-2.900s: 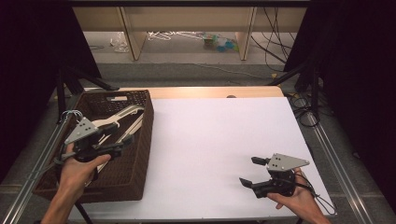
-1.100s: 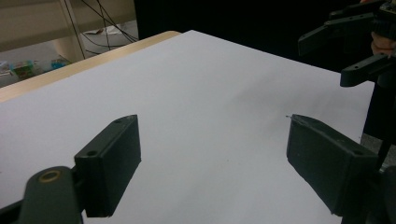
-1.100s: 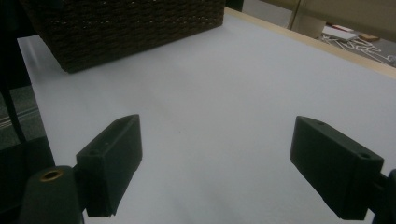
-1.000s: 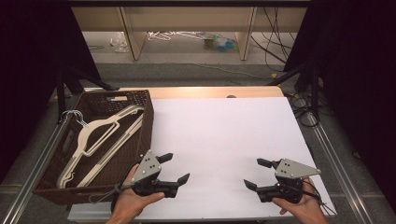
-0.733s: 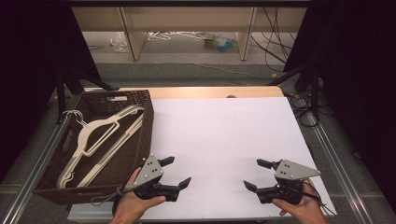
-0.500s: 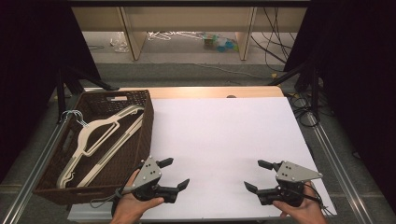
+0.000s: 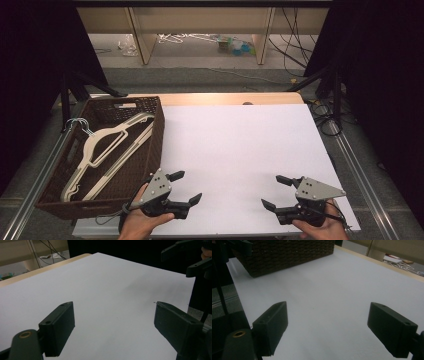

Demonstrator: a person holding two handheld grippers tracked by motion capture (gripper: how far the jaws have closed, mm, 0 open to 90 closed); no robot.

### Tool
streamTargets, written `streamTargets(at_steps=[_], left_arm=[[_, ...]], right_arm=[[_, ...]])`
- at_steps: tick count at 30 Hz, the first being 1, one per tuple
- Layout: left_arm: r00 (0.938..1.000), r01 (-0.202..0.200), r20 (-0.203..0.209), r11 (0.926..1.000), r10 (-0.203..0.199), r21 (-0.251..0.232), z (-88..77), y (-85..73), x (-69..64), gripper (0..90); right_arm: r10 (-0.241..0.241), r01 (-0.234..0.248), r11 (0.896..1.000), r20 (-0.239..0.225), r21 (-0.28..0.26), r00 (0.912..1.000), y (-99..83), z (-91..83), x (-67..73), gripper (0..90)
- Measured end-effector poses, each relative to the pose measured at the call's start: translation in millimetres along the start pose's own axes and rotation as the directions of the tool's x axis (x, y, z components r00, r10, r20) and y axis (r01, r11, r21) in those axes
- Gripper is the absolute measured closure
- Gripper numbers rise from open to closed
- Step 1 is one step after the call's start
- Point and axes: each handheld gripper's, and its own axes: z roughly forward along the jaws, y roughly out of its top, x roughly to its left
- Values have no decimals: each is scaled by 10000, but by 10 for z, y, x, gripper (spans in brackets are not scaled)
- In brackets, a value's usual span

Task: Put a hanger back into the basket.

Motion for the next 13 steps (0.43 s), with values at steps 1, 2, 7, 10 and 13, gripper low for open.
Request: streamTargets(at_steps=[1, 2, 7, 10, 13], left_arm=[[10000, 42, 16, 10000, -42, 4, 1, -2, -3, 167], [10000, 6, 10, 10000, -6, 1, 3, -3, 0, 167], [10000, 17, 10, 10000, -17, 5, 4, -1, -4, 167], [10000, 29, 61, 10000, -28, -50, 15, -7, -4, 167], [10000, 46, 65, 10000, -45, -78, 18, -8, -7, 168]], right_arm=[[-3, 3, 10000, 10, -49, 10000, -2, 4, -1, 175], [-19, 19, 10000, 46, -65, 10000, -2, 7, -3, 175], [101, -101, 9999, 13, 83, 9999, -5, 0, -2, 175], [170, -167, 9997, -179, 176, 9997, -8, 8, -3, 175], [9, -9, 10000, 68, 13, 10000, -11, 12, -10, 175]])
